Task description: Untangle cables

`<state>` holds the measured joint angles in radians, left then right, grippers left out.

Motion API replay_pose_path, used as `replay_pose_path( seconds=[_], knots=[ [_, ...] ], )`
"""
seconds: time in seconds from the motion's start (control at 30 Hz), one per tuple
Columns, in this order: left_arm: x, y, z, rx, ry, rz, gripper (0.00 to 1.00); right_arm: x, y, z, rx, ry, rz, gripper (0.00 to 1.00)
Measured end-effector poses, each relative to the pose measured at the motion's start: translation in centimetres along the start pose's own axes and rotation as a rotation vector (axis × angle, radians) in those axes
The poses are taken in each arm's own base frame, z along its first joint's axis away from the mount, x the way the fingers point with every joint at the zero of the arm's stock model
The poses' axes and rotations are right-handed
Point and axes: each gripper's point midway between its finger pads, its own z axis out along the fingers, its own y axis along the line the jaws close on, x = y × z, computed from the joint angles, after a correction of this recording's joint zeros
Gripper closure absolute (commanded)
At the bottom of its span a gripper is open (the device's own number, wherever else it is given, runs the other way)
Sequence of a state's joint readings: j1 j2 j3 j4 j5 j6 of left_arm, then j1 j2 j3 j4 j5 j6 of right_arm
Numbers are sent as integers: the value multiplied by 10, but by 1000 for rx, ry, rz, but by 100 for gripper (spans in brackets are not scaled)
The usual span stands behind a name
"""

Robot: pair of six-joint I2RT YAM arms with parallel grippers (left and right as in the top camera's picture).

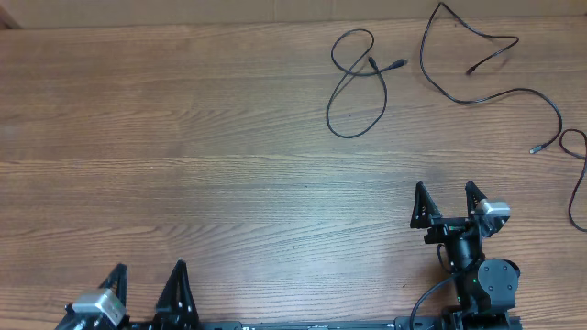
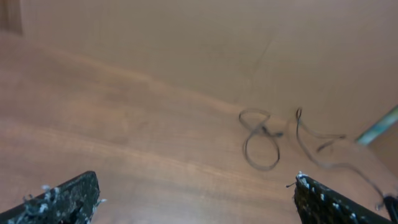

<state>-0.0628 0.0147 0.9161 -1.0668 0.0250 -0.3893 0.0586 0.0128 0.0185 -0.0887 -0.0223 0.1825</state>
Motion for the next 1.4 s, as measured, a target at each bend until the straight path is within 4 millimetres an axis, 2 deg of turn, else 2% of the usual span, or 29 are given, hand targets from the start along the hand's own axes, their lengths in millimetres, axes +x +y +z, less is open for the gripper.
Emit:
replay_pose_path(
  seconds=[0.23, 0.4, 0.57, 0.67, 0.83, 0.97, 1.17, 1.23, 1.37, 1.4],
  knots=[
    [-20, -7, 38, 56, -138, 4, 0, 0, 0, 0, -1, 0, 0, 0],
    [-23, -6, 74, 90, -242, 5, 1, 0, 0, 0, 0, 0, 0, 0],
    [-22, -2, 98, 118, -349, 5, 1, 0, 0, 0, 0, 1, 0, 0],
    [-8, 5, 113, 118, -358, 4, 0, 0, 0, 0, -1, 1, 0, 0],
    [27, 23, 136, 79, -318, 23, 1, 0, 0, 0, 0, 0, 1, 0],
    [41, 30, 145, 59, -312, 101, 1, 0, 0, 0, 0, 0, 0, 0],
    [58, 36, 151, 22, -265, 306, 0, 0, 0, 0, 0, 0, 0, 0],
    [72, 41, 155, 4, -204, 347, 1, 0, 0, 0, 0, 0, 0, 0],
    [118, 60, 161, -36, -9, 393, 0, 0, 0, 0, 0, 0, 1, 0],
    [119, 60, 161, -37, -7, 397, 0, 0, 0, 0, 0, 1, 0, 0]
  ],
)
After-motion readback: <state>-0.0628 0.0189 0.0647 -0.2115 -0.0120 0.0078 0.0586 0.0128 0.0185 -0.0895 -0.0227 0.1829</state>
